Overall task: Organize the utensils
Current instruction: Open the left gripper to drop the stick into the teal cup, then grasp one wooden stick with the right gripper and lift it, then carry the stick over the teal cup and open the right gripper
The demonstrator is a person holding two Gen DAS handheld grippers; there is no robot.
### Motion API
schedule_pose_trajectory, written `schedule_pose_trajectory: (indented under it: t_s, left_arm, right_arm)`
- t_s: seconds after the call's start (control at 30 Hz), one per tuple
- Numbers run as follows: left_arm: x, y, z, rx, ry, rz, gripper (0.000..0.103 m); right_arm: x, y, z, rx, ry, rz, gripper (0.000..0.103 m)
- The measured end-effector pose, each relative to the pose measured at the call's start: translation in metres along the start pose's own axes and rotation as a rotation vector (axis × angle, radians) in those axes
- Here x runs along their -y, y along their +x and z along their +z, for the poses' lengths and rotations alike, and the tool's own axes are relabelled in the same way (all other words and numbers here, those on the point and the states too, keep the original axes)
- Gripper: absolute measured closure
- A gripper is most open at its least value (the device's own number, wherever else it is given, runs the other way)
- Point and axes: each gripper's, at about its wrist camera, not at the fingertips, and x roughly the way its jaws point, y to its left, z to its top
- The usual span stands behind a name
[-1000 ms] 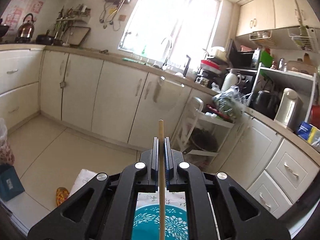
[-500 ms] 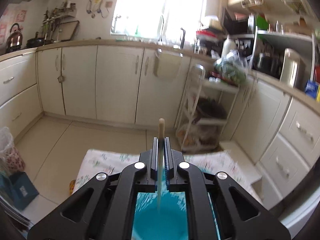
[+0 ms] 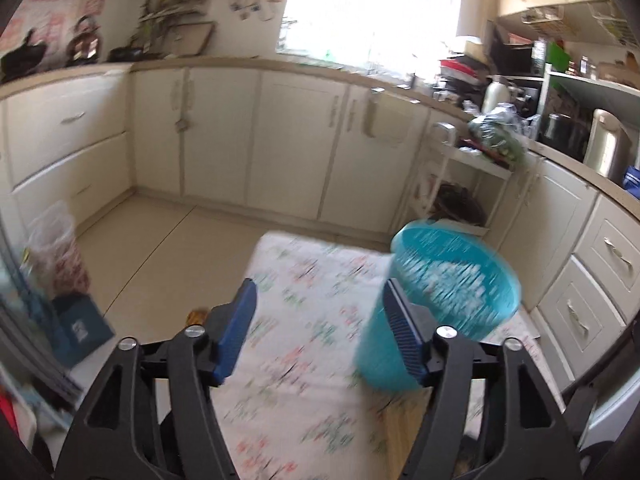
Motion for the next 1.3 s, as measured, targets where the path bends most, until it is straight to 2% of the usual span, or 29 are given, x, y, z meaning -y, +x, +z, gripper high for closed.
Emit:
schedule_pose_trajectory:
  t_s: [0.07, 0.17, 0.33, 0.43, 0.5, 0.7, 0.83, 0.97, 1.2, 1.3]
  left_arm:
    - [-0.014, 0.009, -0.027, -0.064, -0.001, 0.039, 0.037]
    - [-0.029, 0.024, -0.058, -0.167, -0.033, 0.047, 0.037]
    - [-0.032, 0.036, -0.086, -0.226, -0.002, 0.081, 0.037]
    - [-0.033, 0.034, -0.089, -0.205, 0.008, 0.075, 0.036]
    - [-0.030, 0.043, -0.089, -0.244, 0.005, 0.067, 0.036]
    - [-0.031, 0.050, -0.089, -0.276, -0.013, 0.042, 0.036]
    - [-0.034, 0.051, -0.090, -0.283, -0.042, 0.042, 0.036]
    - [-0.032, 0.051, -0.091, -0.285, -0.029, 0.050, 0.036]
    - [-0.027, 0.053, -0.092, -0.292, -0.002, 0.062, 0.036]
    - [-0.028, 0.054, -0.092, -0.302, -0.010, 0.060, 0.036]
  right_arm:
    - [-0.006, 0.000, 0.001, -0.002, -0.031, -0.032, 0.092]
    - [-0.012, 0.001, 0.002, -0.005, -0.058, -0.054, 0.092]
    - [-0.008, -0.001, 0.000, 0.000, -0.028, -0.042, 0.095]
    - [0.005, -0.001, 0.001, 0.000, 0.063, 0.013, 0.098]
    - [0.014, -0.001, 0.001, 0.000, 0.134, 0.060, 0.098]
    - [0.031, -0.008, -0.001, 0.020, 0.281, 0.195, 0.098]
    - [0.033, -0.015, -0.005, 0.036, 0.310, 0.240, 0.098]
    - [0.038, -0.022, -0.005, 0.060, 0.347, 0.285, 0.098]
    - [0.046, -0.048, -0.005, 0.139, 0.393, 0.336, 0.098]
    - [0.045, -0.069, -0.001, 0.199, 0.388, 0.364, 0.098]
